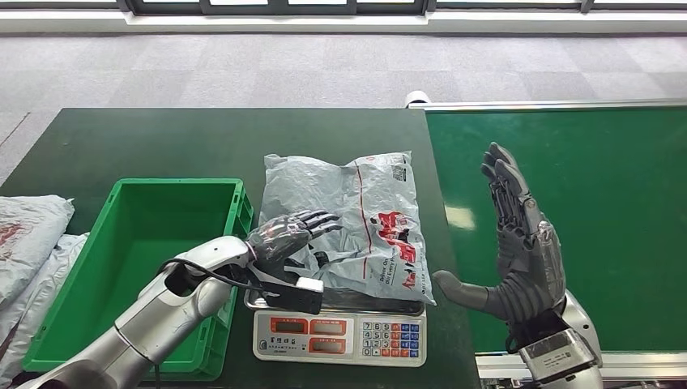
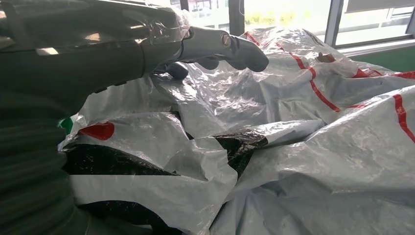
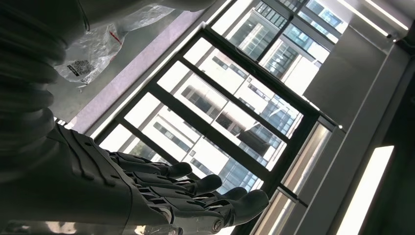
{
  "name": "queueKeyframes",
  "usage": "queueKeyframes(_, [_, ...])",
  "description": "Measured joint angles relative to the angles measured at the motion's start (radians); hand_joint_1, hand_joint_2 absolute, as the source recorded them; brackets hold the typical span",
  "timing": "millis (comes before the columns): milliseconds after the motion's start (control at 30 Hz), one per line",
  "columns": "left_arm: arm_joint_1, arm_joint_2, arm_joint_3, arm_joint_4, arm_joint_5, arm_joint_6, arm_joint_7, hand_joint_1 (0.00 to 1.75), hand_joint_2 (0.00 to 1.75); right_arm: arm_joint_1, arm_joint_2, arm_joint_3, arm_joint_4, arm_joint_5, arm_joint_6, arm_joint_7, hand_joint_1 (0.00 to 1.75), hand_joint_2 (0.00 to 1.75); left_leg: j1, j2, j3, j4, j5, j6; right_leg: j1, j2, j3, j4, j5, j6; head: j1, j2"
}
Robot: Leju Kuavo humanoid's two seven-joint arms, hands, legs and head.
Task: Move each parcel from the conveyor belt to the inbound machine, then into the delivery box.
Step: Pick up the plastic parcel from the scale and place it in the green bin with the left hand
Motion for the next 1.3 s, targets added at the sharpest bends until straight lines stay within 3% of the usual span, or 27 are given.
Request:
queueKeyframes(133, [-0.002, -0.003, 0.0, 0.008, 0.0, -0.001, 0.0, 0.0, 1.75, 0.0, 0.0, 0.0, 0.0, 0.0, 0.0, 0.0, 0.0, 1.75, 0.0, 0.0, 0.0, 0.0, 0.0, 0.0, 0.0, 0.0, 0.0, 0.0, 0.0, 0.0, 0.0, 0.0])
queueKeyframes(267, [-0.013, -0.008, -0.002, 0.02, 0.0, -0.039, -0.008, 1.73, 1.75, -0.006, 0.0, 0.0, 0.0, -0.002, 0.005, 0.001, 0.0, 1.75, 0.0, 0.0, 0.0, 0.0, 0.0, 0.0, 0.0, 0.0, 0.0, 0.0, 0.0, 0.0, 0.0, 0.0])
queueKeyframes(433, [-0.024, -0.013, -0.011, 0.033, -0.004, -0.064, -0.019, 1.75, 1.75, -0.012, 0.0, 0.001, 0.0, -0.004, 0.008, 0.002, 0.0, 1.75, 0.0, 0.0, 0.0, 0.0, 0.0, 0.0, 0.0, 0.0, 0.0, 0.0, 0.0, 0.0, 0.0, 0.0])
queueKeyframes(567, [-0.154, -0.052, -0.122, 0.171, -0.002, -0.22, -0.124, 1.75, 1.75, -0.048, 0.001, 0.01, 0.004, -0.027, 0.004, 0.006, 0.0, 1.75, 0.0, -0.001, 0.0, 0.0, 0.001, 0.0, 0.0, -0.001, 0.001, 0.0, 0.001, 0.0, 0.0, 0.0])
queueKeyframes(667, [-0.197, -0.055, -0.161, 0.204, 0.01, -0.271, -0.144, 1.75, 1.75, -0.049, 0.001, 0.011, 0.007, -0.034, -0.008, 0.002, 0.0, 1.75, 0.0, -0.001, 0.0, 0.0, 0.001, 0.0, 0.0, -0.001, 0.001, 0.0, 0.001, 0.0, 0.0, 0.0])
queueKeyframes(1300, [-0.243, -0.055, -0.217, 0.257, 0.015, -0.285, -0.152, 1.75, 1.75, -0.049, 0.001, 0.011, 0.018, -0.035, -0.015, 0.0, 0.0, 1.75, 0.0, -0.001, 0.0, 0.0, 0.001, 0.0, 0.0, 0.0, 0.001, 0.0, 0.001, 0.0, 0.0, 0.0])
